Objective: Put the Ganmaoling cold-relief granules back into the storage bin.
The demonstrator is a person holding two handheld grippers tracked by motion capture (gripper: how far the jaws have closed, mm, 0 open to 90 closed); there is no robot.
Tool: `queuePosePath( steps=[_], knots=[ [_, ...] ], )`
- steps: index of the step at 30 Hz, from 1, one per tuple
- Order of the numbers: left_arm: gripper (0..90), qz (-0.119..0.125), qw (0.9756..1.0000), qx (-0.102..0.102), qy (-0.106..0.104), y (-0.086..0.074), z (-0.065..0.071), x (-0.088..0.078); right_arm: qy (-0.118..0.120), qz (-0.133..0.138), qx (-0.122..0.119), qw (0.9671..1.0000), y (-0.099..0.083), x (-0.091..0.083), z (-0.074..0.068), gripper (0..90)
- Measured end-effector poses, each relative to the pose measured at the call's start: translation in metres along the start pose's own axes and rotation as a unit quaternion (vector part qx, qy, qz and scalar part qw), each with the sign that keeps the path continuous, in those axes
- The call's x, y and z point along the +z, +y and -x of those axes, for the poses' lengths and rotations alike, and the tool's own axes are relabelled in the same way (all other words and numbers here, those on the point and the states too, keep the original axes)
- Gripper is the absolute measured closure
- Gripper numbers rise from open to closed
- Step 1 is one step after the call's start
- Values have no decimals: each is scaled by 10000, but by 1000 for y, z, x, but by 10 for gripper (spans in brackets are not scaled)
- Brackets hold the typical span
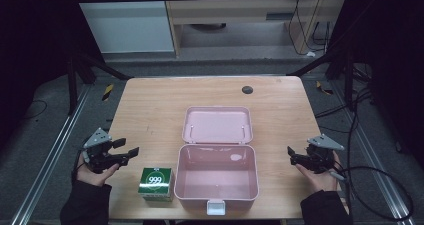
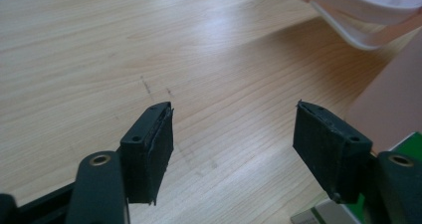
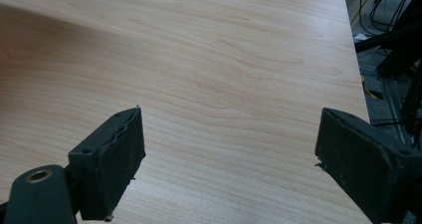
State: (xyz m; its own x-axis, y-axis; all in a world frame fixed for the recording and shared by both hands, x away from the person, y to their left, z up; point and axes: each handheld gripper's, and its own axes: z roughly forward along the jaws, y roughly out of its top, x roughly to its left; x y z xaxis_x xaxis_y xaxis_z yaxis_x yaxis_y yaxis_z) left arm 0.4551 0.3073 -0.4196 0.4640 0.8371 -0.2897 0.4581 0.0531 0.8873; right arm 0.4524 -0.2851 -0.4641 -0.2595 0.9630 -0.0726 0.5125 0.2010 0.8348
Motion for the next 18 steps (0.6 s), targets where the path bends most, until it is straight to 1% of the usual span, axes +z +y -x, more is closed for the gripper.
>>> queuePosePath(
  steps=[2,3,4,5,6,9,12,13,16,18],
  knots=[
    [298,-20,10000,44,-86,2,3,-1,-10,-3,-4,10000,0,0,0,119],
    [292,-73,9998,106,-167,4,7,0,-4,-25,7,10000,0,0,0,118],
    [288,-73,9998,106,-167,4,7,0,2,-20,5,10000,0,0,-1,118],
    [284,-163,9994,181,-259,4,10,1,10,-26,3,10000,0,0,-1,118],
    [280,-163,9994,181,-259,4,10,1,10,-26,3,10000,0,0,-1,118],
    [275,-317,9983,224,-438,6,15,1,-2,-69,-73,9999,0,1,-2,112],
    [262,-468,9964,287,-643,10,19,0,-1,-83,-106,9999,0,1,-2,105],
    [256,-468,9964,287,-643,10,19,0,-1,-83,-106,9999,0,1,-2,105],
    [251,-593,9950,340,-726,14,20,-1,21,-90,-145,9999,0,2,-3,94],
    [248,-661,9938,357,-825,17,23,-2,20,-103,-190,9998,0,2,-3,89]
  ],
)
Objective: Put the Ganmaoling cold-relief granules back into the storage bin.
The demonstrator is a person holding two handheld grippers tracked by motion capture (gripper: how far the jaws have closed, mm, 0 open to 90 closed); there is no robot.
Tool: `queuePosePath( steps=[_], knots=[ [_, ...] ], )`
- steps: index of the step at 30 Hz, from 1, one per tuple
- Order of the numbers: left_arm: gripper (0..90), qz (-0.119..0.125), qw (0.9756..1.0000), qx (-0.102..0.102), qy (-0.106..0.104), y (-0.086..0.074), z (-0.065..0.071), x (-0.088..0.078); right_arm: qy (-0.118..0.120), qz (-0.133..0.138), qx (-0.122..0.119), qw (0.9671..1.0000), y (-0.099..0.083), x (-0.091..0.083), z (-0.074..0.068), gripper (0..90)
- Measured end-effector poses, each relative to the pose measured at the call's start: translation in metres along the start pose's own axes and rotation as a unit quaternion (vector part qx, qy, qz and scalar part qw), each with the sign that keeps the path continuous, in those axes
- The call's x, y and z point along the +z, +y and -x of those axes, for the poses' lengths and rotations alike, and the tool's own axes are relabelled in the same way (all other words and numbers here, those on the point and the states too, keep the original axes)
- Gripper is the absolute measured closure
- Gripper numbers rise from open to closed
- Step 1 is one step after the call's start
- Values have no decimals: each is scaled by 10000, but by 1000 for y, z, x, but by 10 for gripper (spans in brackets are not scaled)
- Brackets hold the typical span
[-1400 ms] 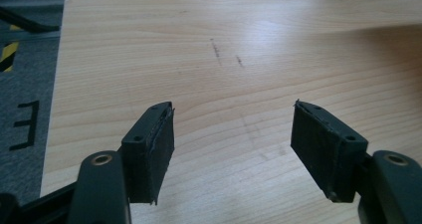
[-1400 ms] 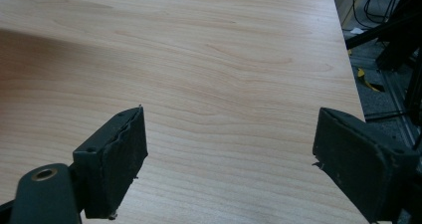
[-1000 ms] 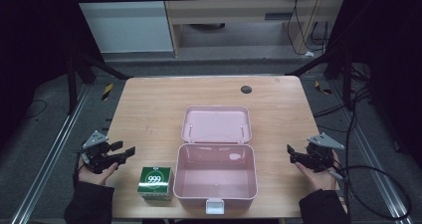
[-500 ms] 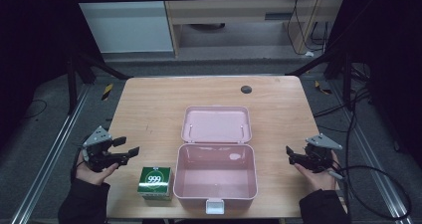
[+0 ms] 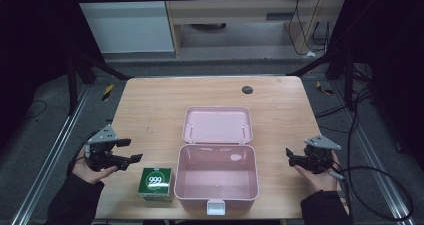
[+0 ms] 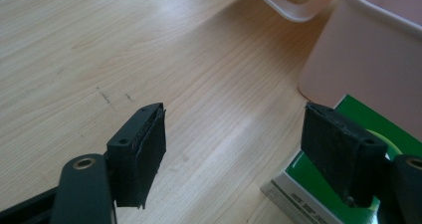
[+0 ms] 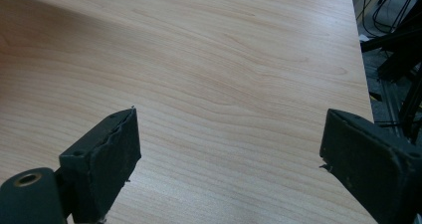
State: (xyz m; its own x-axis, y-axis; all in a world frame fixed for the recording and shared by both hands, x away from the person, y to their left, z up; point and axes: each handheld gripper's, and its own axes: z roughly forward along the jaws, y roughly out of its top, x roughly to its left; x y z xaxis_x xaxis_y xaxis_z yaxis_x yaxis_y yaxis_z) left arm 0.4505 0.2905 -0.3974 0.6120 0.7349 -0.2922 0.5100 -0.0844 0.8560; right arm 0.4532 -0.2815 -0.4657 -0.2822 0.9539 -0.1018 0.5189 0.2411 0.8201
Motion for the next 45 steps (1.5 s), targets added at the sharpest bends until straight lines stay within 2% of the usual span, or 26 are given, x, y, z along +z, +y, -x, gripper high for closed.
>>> queuePosePath(
  steps=[4,10,19,38,45],
  knots=[
    [227,-119,9997,46,-202,5,6,-2,-16,-11,-38,10000,0,1,0,82],
    [206,-304,9988,147,-349,9,17,-2,-1,-31,-52,10000,0,1,0,71],
    [168,-453,9971,245,-568,7,33,3,9,-31,-105,9999,0,1,0,60],
    [119,-731,9931,311,-859,-10,63,14,-6,-107,-285,9995,-2,4,-3,44],
    [110,-850,9915,267,-947,-17,73,21,9,-126,-346,9993,-3,5,-4,39]
  ],
)
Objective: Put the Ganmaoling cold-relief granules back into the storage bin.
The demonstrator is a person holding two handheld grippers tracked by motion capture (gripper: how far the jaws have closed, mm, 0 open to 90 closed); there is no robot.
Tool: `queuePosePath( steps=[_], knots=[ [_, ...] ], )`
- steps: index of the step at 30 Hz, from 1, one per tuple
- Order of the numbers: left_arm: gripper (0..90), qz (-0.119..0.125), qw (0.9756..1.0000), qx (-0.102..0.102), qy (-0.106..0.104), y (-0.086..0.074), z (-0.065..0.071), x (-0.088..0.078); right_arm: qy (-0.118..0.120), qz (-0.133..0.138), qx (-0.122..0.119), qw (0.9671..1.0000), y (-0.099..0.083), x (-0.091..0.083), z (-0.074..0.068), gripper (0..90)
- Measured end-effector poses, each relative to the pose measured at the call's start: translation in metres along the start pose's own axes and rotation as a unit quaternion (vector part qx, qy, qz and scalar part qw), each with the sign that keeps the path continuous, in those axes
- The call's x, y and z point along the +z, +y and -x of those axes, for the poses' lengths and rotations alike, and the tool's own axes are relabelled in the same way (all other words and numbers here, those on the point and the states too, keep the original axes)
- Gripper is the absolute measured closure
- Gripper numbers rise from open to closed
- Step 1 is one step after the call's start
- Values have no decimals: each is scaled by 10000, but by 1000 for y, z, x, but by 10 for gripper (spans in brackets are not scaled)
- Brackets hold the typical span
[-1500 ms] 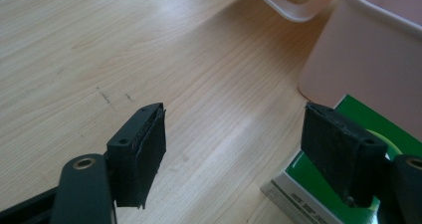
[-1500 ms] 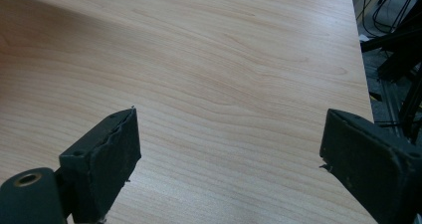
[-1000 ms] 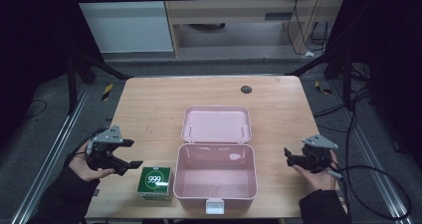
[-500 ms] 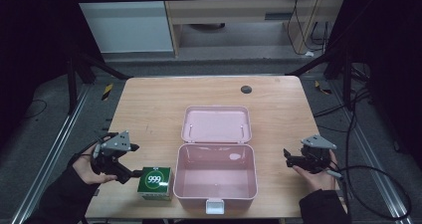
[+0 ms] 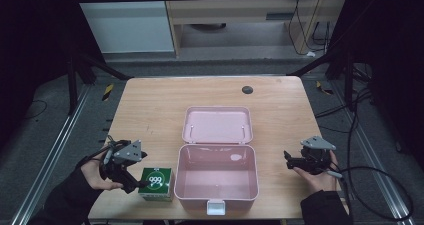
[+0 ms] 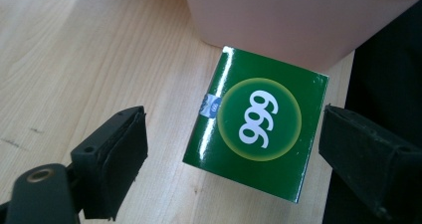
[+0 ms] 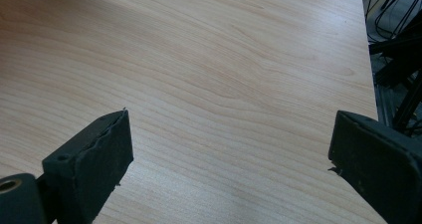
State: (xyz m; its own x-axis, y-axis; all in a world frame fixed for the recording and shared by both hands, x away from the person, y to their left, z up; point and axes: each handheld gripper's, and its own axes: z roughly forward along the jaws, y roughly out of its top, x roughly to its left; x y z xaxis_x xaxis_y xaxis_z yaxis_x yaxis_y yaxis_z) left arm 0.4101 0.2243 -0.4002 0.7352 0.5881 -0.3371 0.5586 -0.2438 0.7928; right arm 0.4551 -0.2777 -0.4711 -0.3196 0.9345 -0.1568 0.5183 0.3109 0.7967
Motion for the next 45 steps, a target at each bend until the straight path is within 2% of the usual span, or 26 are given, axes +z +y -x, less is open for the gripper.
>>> queuePosePath(
  steps=[8,14,34,45],
  knots=[
    [94,-32,9998,-156,-77,-9,6,15,40,-52,-38,10000,-1,2,-2,36],
    [75,-87,9998,-99,-125,-12,9,22,49,-95,-91,9999,-1,3,-2,34],
    [45,-174,9993,-289,-174,-29,12,42,94,-232,-181,9995,-3,7,-5,28],
    [46,-90,9984,-530,-151,-40,11,56,142,-284,-222,9993,-4,8,-6,28]
  ],
)
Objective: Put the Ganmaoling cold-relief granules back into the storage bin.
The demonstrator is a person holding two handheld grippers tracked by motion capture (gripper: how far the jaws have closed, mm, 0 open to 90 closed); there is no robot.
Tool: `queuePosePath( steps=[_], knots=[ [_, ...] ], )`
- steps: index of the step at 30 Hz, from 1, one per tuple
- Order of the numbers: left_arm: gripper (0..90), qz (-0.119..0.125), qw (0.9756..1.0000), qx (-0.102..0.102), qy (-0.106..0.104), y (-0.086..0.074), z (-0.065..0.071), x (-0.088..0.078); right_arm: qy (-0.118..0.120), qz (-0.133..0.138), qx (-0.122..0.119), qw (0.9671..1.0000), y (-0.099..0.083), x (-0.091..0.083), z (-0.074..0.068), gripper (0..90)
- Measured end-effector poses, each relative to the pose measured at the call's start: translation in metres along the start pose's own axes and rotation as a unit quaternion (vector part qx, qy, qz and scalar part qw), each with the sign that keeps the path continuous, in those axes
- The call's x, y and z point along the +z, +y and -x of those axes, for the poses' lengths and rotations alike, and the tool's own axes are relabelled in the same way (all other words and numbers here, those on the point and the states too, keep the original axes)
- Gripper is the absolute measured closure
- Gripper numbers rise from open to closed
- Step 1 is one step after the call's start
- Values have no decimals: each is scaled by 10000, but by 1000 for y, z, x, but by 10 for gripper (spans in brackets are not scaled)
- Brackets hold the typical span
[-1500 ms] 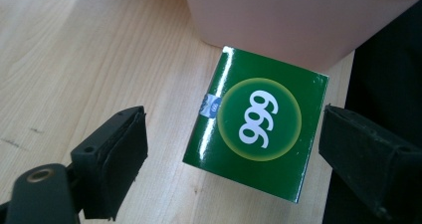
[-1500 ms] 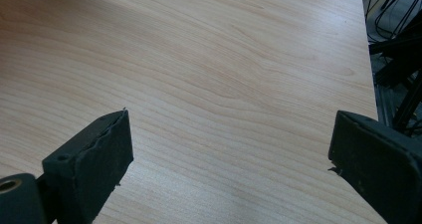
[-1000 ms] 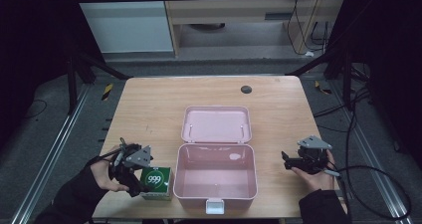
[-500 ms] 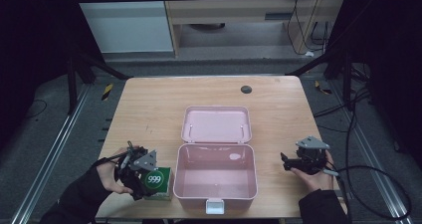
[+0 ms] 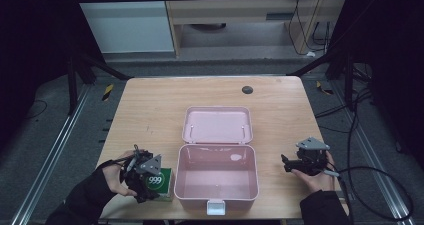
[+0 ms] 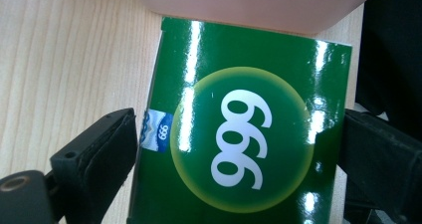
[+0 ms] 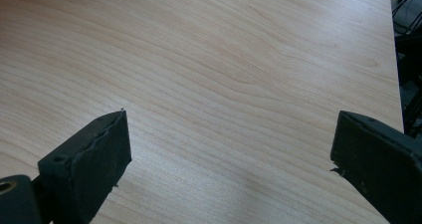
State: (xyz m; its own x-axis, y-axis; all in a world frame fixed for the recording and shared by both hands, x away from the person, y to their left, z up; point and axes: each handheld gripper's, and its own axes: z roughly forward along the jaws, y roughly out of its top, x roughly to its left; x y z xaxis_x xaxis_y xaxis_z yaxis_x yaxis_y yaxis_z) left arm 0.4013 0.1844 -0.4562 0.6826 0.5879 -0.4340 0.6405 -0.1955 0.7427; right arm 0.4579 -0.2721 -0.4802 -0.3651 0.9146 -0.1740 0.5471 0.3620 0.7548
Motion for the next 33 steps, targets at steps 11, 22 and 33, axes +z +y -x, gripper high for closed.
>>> queuePosePath(
  steps=[11,22,33],
  knots=[
    [67,24,9998,-189,-21,-7,-3,9,37,-84,-80,9999,-1,2,-2,28],
    [112,42,9995,-306,-13,-8,-1,11,51,-87,-135,9999,-1,3,-2,28],
    [143,-48,9994,-344,43,-6,-1,7,71,-107,-134,9998,-1,3,-2,29]
  ],
)
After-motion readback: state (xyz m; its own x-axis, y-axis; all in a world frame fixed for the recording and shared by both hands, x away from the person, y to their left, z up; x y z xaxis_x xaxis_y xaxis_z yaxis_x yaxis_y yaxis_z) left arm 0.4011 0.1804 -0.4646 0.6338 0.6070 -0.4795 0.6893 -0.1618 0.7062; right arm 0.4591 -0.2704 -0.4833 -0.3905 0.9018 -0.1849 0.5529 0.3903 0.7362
